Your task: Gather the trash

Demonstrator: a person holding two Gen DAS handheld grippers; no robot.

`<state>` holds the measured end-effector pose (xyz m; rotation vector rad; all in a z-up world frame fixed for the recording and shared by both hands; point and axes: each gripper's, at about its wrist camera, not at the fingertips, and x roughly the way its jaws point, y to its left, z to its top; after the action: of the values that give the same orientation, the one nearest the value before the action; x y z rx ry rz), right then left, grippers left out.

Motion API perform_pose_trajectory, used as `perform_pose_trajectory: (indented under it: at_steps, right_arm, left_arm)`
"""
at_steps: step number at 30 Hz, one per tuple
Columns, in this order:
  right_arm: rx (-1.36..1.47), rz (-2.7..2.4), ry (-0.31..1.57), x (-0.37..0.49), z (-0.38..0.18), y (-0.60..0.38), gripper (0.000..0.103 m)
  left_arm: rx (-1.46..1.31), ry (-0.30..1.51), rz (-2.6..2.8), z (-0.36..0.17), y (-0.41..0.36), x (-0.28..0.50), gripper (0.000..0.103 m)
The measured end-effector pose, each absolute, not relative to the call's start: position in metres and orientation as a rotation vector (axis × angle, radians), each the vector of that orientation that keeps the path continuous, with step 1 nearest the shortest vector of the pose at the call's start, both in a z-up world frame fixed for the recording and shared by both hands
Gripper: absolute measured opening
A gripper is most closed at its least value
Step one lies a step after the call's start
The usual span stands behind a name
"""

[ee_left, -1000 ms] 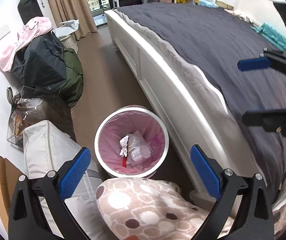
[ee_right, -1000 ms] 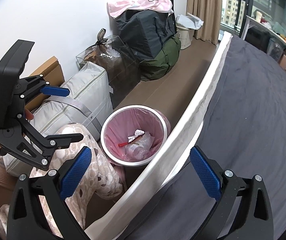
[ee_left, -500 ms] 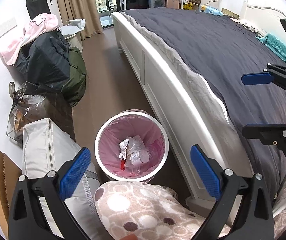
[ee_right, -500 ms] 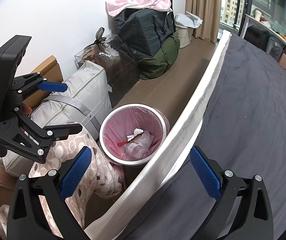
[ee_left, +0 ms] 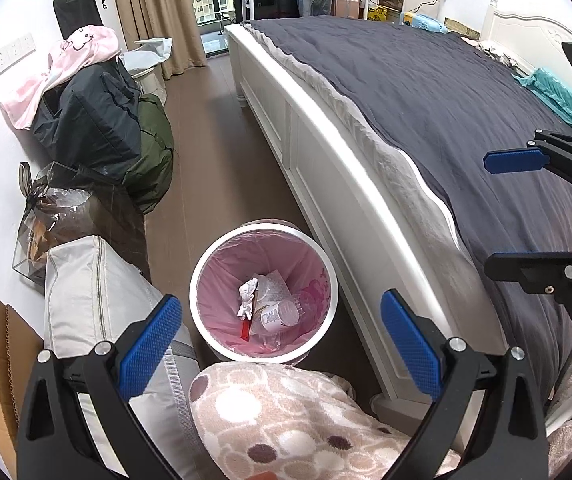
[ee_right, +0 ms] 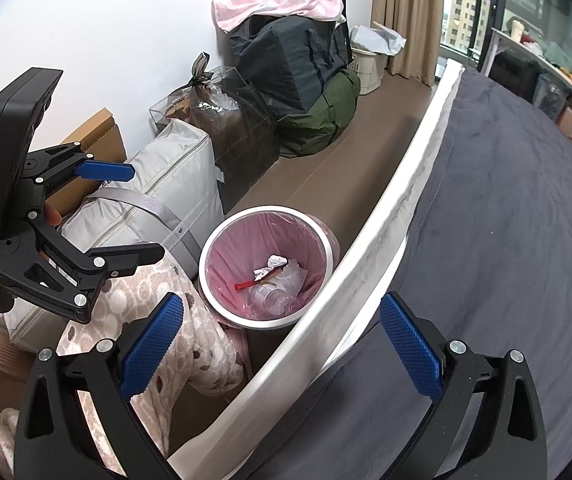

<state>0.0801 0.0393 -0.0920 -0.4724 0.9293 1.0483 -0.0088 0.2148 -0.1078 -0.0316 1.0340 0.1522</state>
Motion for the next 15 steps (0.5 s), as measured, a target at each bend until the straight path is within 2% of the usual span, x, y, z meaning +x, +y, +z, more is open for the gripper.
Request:
perform_pose_trajectory:
  at_steps: [15]
  right_arm:
    - [-0.472, 1.046, 0.931, 0.0802, -0.0926, 0.0393, 0.096]
  left_arm:
    - [-0.015, 1.029, 0.150, -0.1076, 0.2091, -0.0067, 0.098]
